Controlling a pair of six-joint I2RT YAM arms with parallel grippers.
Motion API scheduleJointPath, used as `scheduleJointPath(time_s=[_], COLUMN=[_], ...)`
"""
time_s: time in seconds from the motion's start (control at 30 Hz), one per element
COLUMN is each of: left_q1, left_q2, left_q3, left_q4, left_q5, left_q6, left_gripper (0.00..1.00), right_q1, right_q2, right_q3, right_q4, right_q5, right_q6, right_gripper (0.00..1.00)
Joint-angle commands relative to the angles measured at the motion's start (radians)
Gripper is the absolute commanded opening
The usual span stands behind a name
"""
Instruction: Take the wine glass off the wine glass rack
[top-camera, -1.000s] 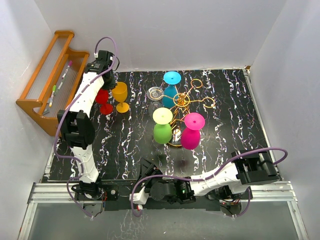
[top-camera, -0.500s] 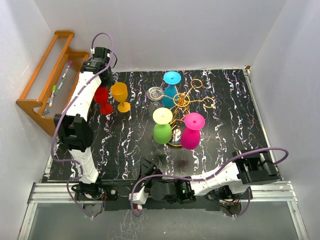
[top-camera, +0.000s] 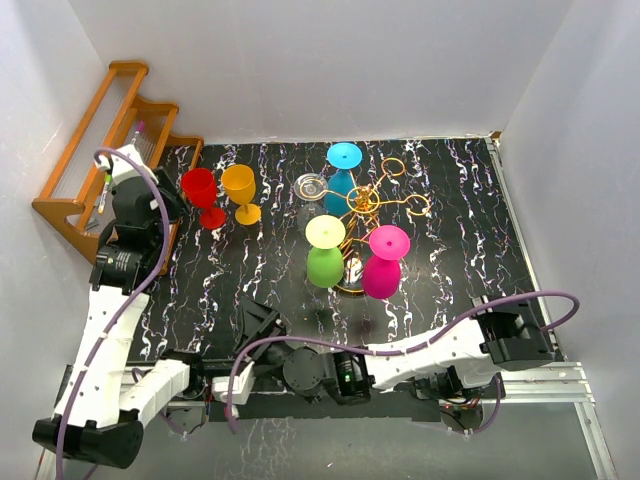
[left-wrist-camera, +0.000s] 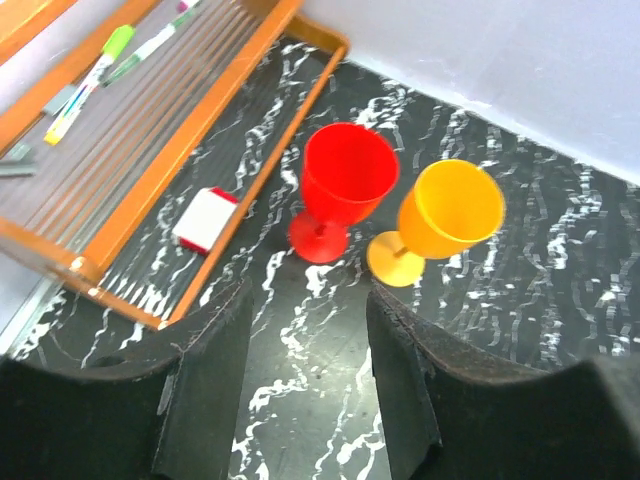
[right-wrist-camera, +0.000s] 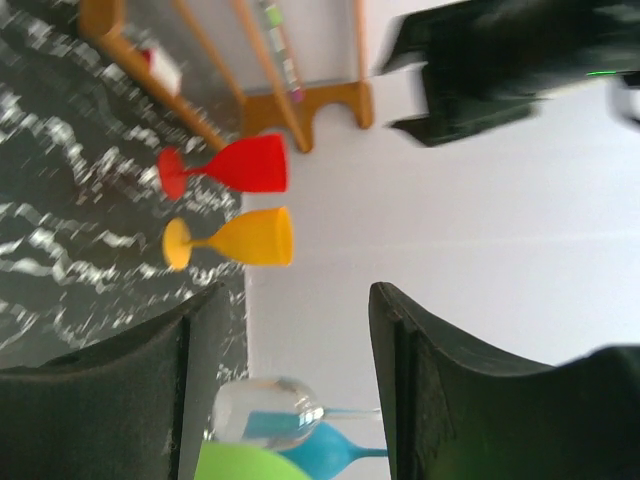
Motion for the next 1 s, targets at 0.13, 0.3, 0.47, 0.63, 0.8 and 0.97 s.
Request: scheduleJointPath(time_s=[0.13,0.3,0.47,0.63,0.8,0.97], left_q1=[0.006,0.006,0.005,0.006,0.005,0.005], left_q2=[-0.053,-0.101,-0.137,-0.189,-0.24,-0.261], left_q3=[-0.163,-0.233,-0.295,-0.36,-0.419,-0.444], left_q4=[-0.012,0.017,0.075,0.147,0.186,0.194], left_q5=[-0.156,-0.133,-0.046,0.052,0.099,0.122], left_q6=[-0.02,-0.04,-0.057,-0.054,-0.047,-0.041], left_gripper=[0.48,0.48,0.49,0.49,0.49,0.49], right_q1=[0.035,-0.178,-0.429,-0.635,-0.983,-1.356], right_q2=[-0.066,-0.135,-0.131,-0.078,-0.045,-0.061], right_q3=[0.226,0.37,0.707,0.921,1.086,1.029], right_q4=[0.181,0.138,-0.213,-0.562,-0.968,-1.042], right_q5=[-0.019,-0.022,-0.067,-0.069,-0.406,-0.876], right_q6=[-0.053,0.098,0.576,0.939,1.382,1.655], right_gripper=[0.59,0.57,0.51,0.49,0.49,0.5])
